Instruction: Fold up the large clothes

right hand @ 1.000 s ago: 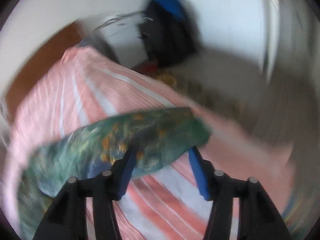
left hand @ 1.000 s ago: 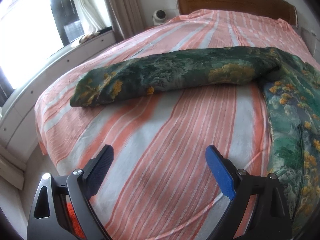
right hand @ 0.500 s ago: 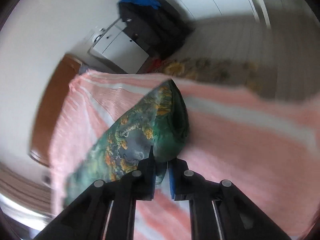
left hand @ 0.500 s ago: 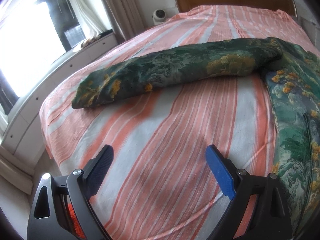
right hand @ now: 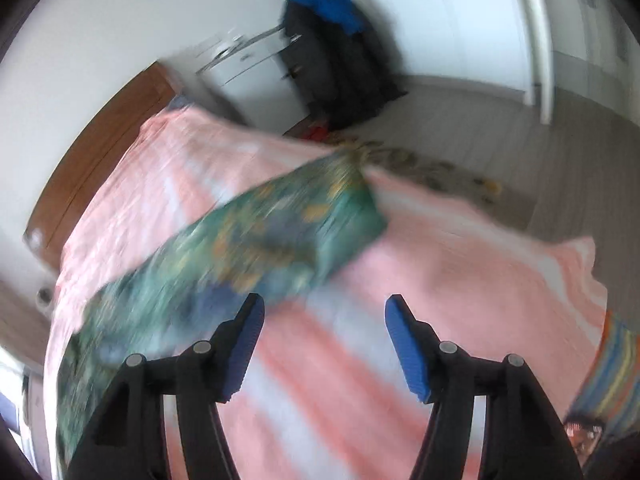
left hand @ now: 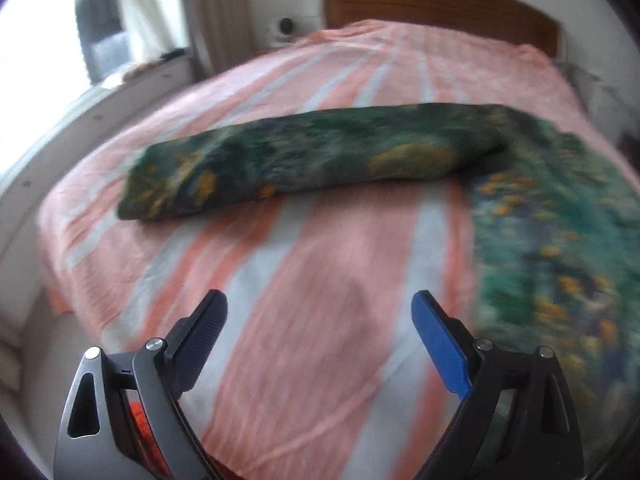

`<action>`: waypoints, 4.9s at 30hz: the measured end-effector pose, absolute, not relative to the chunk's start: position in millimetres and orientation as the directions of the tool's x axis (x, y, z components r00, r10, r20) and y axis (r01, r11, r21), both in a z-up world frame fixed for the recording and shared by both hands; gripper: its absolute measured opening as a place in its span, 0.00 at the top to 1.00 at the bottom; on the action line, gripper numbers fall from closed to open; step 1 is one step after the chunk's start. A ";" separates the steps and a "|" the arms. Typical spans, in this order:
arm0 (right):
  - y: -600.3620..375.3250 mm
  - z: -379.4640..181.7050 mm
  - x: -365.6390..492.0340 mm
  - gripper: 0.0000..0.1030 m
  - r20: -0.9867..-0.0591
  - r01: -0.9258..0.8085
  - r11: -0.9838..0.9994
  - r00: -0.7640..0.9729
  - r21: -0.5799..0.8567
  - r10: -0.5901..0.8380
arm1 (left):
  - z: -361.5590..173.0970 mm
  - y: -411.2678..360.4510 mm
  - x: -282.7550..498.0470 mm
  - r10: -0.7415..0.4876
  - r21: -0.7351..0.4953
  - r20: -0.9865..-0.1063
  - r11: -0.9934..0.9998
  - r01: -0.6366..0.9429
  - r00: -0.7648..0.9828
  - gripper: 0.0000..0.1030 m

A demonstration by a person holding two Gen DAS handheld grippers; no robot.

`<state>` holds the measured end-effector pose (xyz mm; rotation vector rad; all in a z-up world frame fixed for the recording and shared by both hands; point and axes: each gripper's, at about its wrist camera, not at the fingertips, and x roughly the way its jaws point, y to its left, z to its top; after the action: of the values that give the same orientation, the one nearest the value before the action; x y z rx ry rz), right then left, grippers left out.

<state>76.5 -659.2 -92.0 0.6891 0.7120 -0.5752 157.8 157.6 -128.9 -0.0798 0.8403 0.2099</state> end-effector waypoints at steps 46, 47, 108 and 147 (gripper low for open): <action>-382.6 -35.4 39.8 0.25 -0.735 0.184 0.969 0.678 0.162 -0.005 | -46.9 107.0 84.5 -0.042 -0.080 -0.654 0.997 -0.014 0.756 0.03; -372.6 -34.3 41.3 0.24 -0.727 0.166 0.973 0.686 0.160 0.002 | -44.7 102.9 88.2 -0.020 -0.058 -0.650 0.998 -0.023 0.759 0.03; -641.0 -36.8 188.2 0.88 -0.563 0.505 0.695 0.808 0.512 -0.172 | -133.8 107.1 129.5 0.351 0.204 -0.672 0.934 -0.293 0.652 0.01; -352.2 -71.9 298.4 0.11 -0.672 -0.009 0.964 0.716 0.265 0.191 | -137.4 108.4 124.3 0.292 0.151 -0.668 0.954 -0.260 0.684 0.01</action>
<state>298.4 -352.2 -71.9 0.2508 0.7670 0.1119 124.3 108.4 -137.4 0.0448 0.7565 0.3095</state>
